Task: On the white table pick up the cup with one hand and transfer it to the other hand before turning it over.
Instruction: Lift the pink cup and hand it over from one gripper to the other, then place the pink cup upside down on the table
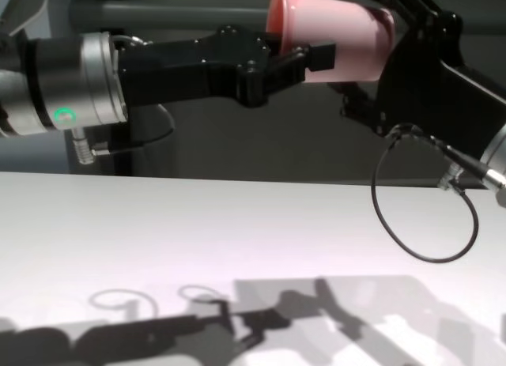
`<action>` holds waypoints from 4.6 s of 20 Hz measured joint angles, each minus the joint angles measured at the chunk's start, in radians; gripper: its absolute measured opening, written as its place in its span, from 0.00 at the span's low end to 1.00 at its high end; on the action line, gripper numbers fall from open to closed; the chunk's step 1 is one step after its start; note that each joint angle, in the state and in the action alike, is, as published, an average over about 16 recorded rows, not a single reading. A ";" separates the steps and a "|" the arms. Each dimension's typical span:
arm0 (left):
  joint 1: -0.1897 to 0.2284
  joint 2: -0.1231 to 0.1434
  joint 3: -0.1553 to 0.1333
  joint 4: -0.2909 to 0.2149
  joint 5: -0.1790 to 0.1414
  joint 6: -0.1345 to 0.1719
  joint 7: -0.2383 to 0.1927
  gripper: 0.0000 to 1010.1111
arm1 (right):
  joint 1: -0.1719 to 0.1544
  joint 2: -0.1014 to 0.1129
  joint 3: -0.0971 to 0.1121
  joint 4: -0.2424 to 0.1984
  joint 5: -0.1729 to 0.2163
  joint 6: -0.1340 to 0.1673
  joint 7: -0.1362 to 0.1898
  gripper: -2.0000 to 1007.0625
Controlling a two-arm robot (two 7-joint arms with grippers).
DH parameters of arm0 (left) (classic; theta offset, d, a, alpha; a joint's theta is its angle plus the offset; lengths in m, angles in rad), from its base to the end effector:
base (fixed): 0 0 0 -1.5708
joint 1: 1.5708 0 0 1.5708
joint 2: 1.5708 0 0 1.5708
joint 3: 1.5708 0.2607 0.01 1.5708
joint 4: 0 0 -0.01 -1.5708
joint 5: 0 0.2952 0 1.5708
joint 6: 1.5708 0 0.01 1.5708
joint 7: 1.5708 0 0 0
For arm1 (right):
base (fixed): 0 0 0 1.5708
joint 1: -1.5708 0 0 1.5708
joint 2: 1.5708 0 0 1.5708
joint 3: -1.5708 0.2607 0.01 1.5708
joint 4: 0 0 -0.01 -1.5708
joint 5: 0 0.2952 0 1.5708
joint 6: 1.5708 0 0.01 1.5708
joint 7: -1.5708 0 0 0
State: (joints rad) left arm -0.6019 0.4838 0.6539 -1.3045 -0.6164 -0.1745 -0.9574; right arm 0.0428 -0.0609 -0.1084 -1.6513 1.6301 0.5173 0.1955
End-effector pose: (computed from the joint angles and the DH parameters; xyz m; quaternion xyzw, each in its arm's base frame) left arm 0.4213 0.0005 -0.1889 -0.0076 -0.1050 0.0982 0.9896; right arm 0.3214 0.0537 -0.2296 0.4367 0.5719 -0.1965 0.6660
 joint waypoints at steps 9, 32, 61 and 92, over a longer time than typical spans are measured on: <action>0.000 0.000 0.000 0.000 0.000 0.000 0.000 0.05 | 0.000 -0.001 0.001 0.000 0.000 0.001 0.000 0.78; 0.000 0.000 0.000 0.000 0.001 0.000 0.000 0.17 | 0.000 -0.002 0.003 0.000 -0.001 0.003 0.001 0.76; 0.005 0.003 0.001 -0.003 -0.001 0.000 -0.001 0.99 | 0.000 -0.002 0.003 0.000 -0.001 0.003 0.000 0.76; 0.295 0.166 -0.227 -0.216 0.000 -0.002 0.365 0.99 | 0.000 -0.002 0.003 0.000 -0.001 0.003 0.000 0.76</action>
State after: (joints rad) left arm -0.3071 0.6498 0.4268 -1.5206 -0.6163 -0.1767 -0.5924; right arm 0.0424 -0.0629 -0.1053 -1.6515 1.6290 0.5200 0.1955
